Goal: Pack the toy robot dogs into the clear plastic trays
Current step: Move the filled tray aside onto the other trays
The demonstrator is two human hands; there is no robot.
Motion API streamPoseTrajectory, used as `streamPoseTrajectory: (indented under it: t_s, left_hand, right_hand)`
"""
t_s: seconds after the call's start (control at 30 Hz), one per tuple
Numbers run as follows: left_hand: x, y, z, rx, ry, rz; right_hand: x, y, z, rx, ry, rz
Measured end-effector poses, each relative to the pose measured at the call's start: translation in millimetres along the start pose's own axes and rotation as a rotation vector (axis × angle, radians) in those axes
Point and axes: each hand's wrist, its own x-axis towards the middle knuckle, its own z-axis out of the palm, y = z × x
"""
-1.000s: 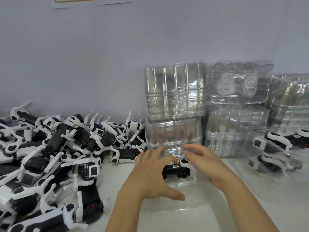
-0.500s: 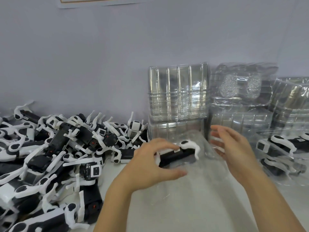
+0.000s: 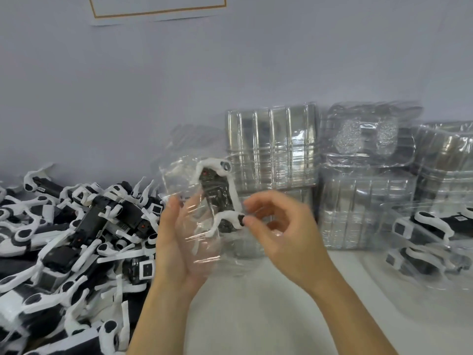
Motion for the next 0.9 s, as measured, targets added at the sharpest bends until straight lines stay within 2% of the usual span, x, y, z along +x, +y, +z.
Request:
streamPoseTrajectory:
  t_s: [0.07,0.33,0.57,0.9]
  left_hand:
    - [-1,0,-1,-0.047,0.037,-0.017]
    - [4,-8,-5,-0.157,0.041,-0.109]
    - [10,-12,-6,-0.194,-0.070,-0.127]
    - [8,-10,-10,-0.094,-0.079,-0.099]
  right_hand:
    - [-1,1,5,-0.037,-0.042,-0.006]
    - [-1,3,6,-0.122,-0.028,-0.060]
    - [-1,3,11,-0.210,-0.015,-0.122]
    - [-3,0,1,-0.183,-0.135,-0.048]
